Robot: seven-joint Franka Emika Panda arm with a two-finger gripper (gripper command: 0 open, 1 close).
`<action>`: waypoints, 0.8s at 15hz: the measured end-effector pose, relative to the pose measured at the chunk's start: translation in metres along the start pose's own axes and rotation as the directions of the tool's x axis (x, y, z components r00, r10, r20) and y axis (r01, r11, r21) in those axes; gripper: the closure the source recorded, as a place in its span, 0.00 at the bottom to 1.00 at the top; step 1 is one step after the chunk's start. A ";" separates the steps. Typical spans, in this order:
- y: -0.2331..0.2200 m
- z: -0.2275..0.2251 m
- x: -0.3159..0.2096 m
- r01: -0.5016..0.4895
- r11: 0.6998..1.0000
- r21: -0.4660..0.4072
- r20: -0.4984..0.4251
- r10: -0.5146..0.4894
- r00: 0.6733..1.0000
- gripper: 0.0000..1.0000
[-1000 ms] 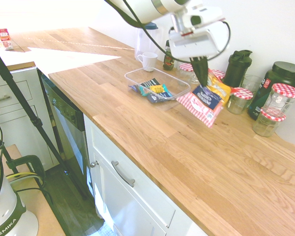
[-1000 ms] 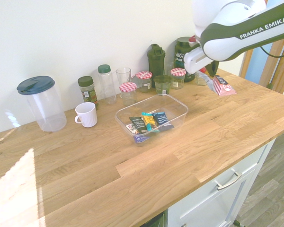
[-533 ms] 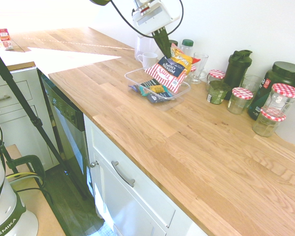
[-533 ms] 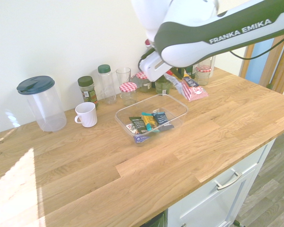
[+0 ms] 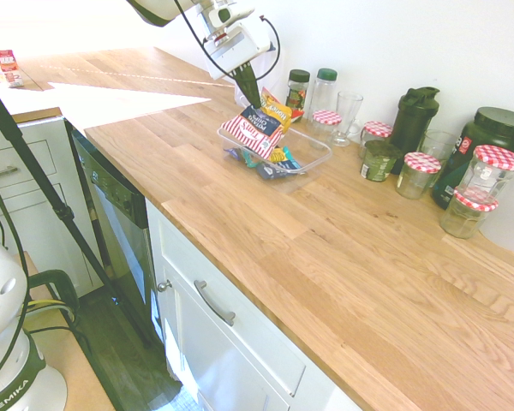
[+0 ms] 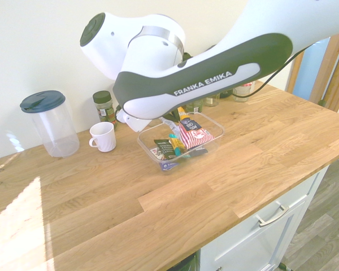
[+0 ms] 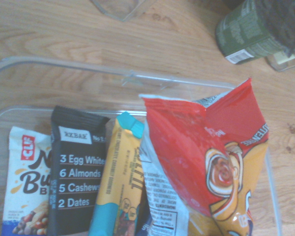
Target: Put the chip bag into the container
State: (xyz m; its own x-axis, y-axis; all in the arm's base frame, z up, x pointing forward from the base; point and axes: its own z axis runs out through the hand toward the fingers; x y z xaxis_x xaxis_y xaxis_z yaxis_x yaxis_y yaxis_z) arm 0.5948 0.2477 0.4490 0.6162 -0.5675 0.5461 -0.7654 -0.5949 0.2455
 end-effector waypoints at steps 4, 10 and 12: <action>-0.008 0.018 -0.008 0.008 1.000 -0.027 0.008 -0.007 1.000 1.00; -0.014 0.046 -0.012 0.017 0.997 -0.070 0.019 -0.015 1.000 1.00; -0.017 0.055 -0.016 0.025 0.996 -0.082 0.024 -0.023 0.999 1.00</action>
State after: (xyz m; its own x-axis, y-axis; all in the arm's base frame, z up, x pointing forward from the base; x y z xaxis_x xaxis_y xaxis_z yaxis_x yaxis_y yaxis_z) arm 0.6080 0.2357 0.3925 0.6382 -0.5669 0.5209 -0.7622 -0.5607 0.3237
